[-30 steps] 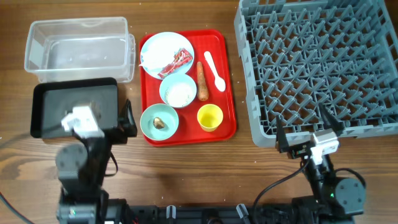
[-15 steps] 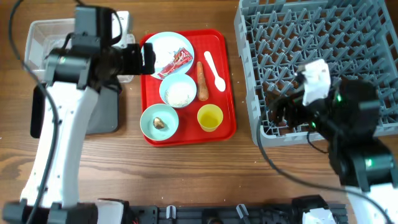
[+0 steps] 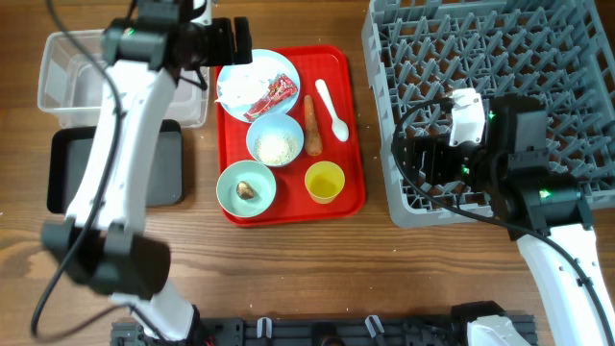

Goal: Sort waste into correct bins and load items into the dishwasher rack
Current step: 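Grasp the white tissue from the blue plate with left gripper, drop in clear bin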

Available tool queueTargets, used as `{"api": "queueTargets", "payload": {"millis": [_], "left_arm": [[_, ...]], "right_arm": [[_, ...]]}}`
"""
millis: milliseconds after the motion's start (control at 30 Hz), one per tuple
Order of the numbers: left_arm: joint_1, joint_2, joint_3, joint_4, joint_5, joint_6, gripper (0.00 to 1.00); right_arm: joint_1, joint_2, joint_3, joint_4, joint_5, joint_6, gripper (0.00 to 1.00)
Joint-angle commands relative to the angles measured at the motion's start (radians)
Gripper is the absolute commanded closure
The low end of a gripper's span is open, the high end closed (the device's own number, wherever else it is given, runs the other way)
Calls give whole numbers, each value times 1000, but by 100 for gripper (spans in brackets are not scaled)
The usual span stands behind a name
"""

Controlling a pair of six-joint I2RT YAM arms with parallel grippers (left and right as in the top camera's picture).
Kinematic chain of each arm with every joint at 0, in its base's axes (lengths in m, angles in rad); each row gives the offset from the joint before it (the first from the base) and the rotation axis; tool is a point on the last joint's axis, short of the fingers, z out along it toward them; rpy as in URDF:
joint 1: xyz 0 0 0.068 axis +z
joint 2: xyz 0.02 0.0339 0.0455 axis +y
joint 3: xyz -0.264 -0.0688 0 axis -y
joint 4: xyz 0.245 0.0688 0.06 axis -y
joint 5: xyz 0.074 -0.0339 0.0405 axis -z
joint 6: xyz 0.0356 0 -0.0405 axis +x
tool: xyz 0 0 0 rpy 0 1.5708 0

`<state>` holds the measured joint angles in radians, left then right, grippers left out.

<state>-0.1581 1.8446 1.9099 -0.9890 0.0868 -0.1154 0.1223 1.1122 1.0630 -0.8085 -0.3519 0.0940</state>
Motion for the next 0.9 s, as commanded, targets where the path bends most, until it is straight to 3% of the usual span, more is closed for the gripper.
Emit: {"api": "queueTargets", "payload": {"millis": [0,100,500,533,600,633,733,867], "left_arm": [[-19,188,32,21,-69,74,0],[-62,317,32,43,-137,173,0],[-74,510,32,140,-174,152,0],[-74,518,31,140,-174,152,5],[-74,525,31,140,-165,148,38],[-74,525,31,140,-158,148,60],[-74,525,31,133,-129,135,96],[-72,466,77,84,-130,120,96]], "right_arm": [[-4,1,24,-16,-16,14,0],[-4,1,24,-17,-16,14,0],[-4,2,24,-20,-16,14,0],[-4,2,24,-19,-16,14,0],[-4,2,24,-20,-8,13,0],[-4,2,24,-19,-9,13,0],[-4,2,24,-20,-9,13,0],[-4,2,24,-20,-8,13,0]]}}
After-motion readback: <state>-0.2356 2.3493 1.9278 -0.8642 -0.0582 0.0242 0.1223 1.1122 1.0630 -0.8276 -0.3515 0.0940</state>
